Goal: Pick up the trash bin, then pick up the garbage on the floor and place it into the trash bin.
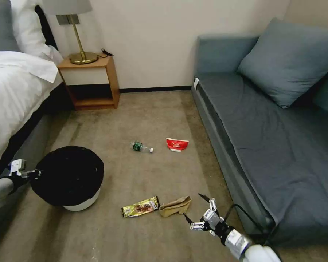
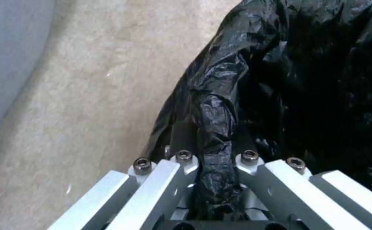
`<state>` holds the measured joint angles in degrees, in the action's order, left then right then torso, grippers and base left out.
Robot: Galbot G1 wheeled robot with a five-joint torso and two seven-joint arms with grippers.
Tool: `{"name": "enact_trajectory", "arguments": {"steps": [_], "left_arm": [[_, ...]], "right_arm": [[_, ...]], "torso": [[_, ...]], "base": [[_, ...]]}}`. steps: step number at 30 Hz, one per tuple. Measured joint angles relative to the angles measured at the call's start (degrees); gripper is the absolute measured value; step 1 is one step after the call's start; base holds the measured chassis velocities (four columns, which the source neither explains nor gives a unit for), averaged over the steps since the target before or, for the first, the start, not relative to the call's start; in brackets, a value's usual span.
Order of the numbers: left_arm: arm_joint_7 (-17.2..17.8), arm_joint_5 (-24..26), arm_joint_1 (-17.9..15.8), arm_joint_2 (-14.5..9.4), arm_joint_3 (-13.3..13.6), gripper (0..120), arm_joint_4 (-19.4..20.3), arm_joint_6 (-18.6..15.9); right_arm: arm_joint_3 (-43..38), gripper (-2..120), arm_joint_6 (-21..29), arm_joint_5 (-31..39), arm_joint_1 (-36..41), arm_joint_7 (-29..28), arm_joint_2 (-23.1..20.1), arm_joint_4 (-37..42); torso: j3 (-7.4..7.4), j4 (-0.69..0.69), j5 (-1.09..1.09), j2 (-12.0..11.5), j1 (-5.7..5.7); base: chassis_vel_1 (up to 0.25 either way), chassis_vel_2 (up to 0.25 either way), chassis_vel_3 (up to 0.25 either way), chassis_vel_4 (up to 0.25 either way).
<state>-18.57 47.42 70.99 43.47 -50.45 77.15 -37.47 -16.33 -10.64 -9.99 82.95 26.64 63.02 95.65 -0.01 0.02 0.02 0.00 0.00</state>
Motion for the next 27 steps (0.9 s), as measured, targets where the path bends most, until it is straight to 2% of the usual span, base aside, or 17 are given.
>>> {"name": "enact_trajectory", "arguments": {"steps": [2, 3, 6, 8, 11, 15, 17, 18, 22, 23, 27], "left_arm": [[0.0, -0.33, 1.22, 0.14, -0.67, 5, 0.22, 0.0], [0.0, -0.33, 1.22, 0.14, -0.67, 5, 0.22, 0.0], [0.01, -0.35, 2.03, 0.57, -1.16, 5, 1.0, -0.08], [0.05, -0.35, 2.11, 0.7, -1.18, 5, 1.2, -0.13], [0.82, -0.62, 2.61, 1.92, -1.1, 4, 2.99, -0.74], [0.9, -0.68, 2.69, 2.09, -0.99, 4, 3.31, -0.88], [0.9, -0.68, 2.68, 2.08, -0.97, 4, 3.3, -0.89], [0.9, -0.68, 2.68, 2.08, -0.97, 4, 3.3, -0.89], [0.89, -0.65, 2.91, 1.99, -1.01, 4, 3.69, -0.91], [0.89, -0.65, 2.91, 1.99, -1.01, 4, 3.69, -0.91], [0.87, -0.61, 3.15, 1.95, -1.07, 4, 4.06, -0.96]], "right_arm": [[5.54, 100, 0.07, -0.01, -7.15, 2.17, -1.96, -6.28], [5.54, 100, 0.07, -0.01, -7.15, 2.17, -1.96, -6.28], [11.51, 100, -0.06, 0.43, -16.23, 3.21, -2.06, -13.27], [12.42, 100, -0.06, 0.47, -17.56, 3.26, -1.94, -14.25], [18.21, 100, -0.3, -0.25, -25.24, 4.53, -0.63, -21.85], [21.54, 99, -0.42, -1.72, -28.87, 5.57, 0.74, -27.05], [22.79, 92, -0.66, -2.61, -30.83, 5.64, 2.15, -30.66], [22.79, 92, -0.66, -2.61, -30.83, 5.64, 2.15, -30.66], [23.06, 75, -1.63, -4.21, -33.72, 5.43, 4.65, -36.41], [23.06, 75, -1.63, -4.21, -33.72, 5.43, 4.65, -36.41], [23.35, 56, -3.18, -5.8, -34.57, 5.99, 5.08, -38.73]], "torso": [[0.01, -0.02, -0.02, 0.0, 0.0], [0.01, -0.02, -0.02, 0.0, 0.0], [0.01, -0.01, -0.01, 0.0, 0.0], [0.01, -0.01, -0.01, -0.01, 0.0], [0.01, 0.0, -0.02, -0.01, 0.0], [0.01, -0.03, -0.02, 0.0, 0.0], [0.01, -0.02, -0.02, -0.01, 0.0], [0.01, -0.02, -0.02, -0.01, 0.0], [0.01, -0.01, -0.01, 0.0, 0.0], [0.01, -0.01, -0.01, 0.0, 0.0], [0.01, -0.03, -0.03, 0.0, 0.0]], "base": [[0.0, 0.0, 0.0, 0.0], [0.0, 0.0, 0.0, 0.0], [0.0, 0.0, 0.0, 0.0], [0.0, 0.0, 0.0, 0.0], [0.0, 0.0, 0.0, 0.0], [0.0, 0.0, 0.0, 0.0], [0.0, 0.0, 0.0, 0.0], [0.0, 0.0, 0.0, 0.0], [0.0, 0.0, 0.0, 0.0], [0.0, 0.0, 0.0, 0.0], [0.0, 0.0, 0.0, 0.0]]}}
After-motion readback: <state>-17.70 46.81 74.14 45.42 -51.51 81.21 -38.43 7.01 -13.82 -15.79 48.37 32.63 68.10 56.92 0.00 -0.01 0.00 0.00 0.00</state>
